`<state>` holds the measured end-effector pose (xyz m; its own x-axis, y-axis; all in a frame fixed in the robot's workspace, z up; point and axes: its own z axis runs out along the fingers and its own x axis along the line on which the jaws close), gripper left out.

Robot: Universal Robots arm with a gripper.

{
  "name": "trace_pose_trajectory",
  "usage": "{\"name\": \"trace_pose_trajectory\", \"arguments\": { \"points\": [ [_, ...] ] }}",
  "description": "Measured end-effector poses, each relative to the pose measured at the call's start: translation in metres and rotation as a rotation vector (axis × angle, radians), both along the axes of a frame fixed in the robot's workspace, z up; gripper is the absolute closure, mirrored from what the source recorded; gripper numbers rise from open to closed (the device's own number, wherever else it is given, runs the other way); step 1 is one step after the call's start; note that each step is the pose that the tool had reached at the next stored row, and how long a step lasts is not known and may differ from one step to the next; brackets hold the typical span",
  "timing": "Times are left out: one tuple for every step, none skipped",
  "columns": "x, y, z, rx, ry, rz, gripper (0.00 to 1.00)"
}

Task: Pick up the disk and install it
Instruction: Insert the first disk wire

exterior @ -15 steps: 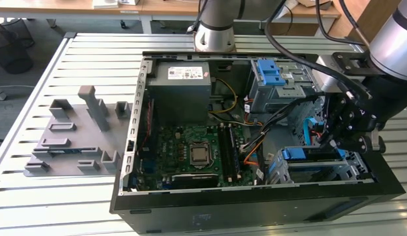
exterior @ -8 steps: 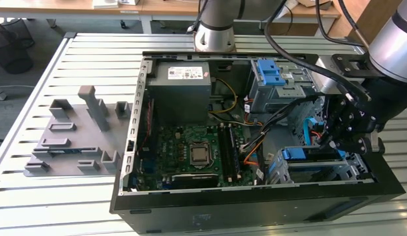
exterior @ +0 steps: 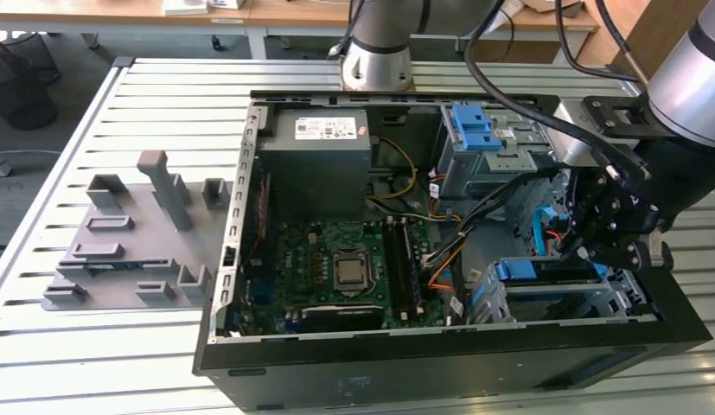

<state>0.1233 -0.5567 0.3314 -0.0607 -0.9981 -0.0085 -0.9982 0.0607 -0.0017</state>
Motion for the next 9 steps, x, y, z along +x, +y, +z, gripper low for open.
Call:
{"name": "trace_pose_trajectory", "arguments": {
  "points": [
    [0.0001, 0.0, -0.0001, 0.0034, -0.0001, 0.0, 0.84],
    [0.0002, 0.0, -0.0001, 0.0061, -0.0001, 0.0, 0.84],
    [0.0002, 0.0001, 0.0, 0.0077, -0.0002, 0.0, 0.84],
    [0.0003, 0.0001, 0.0003, 0.0085, -0.0002, 0.001, 0.84],
    [0.0004, 0.0003, 0.0004, 0.011, -0.0004, 0.001, 0.84],
    [0.0004, 0.0002, 0.0008, 0.0106, -0.0002, 0.001, 0.84],
    [0.0004, 0.0, 0.0021, 0.0094, -0.0002, 0.001, 0.84],
    [0.0003, -0.0001, 0.0027, 0.0086, -0.0001, 0.001, 0.84],
    [0.0003, -0.0003, 0.0027, 0.0089, -0.0001, 0.001, 0.84]
  ]
}}
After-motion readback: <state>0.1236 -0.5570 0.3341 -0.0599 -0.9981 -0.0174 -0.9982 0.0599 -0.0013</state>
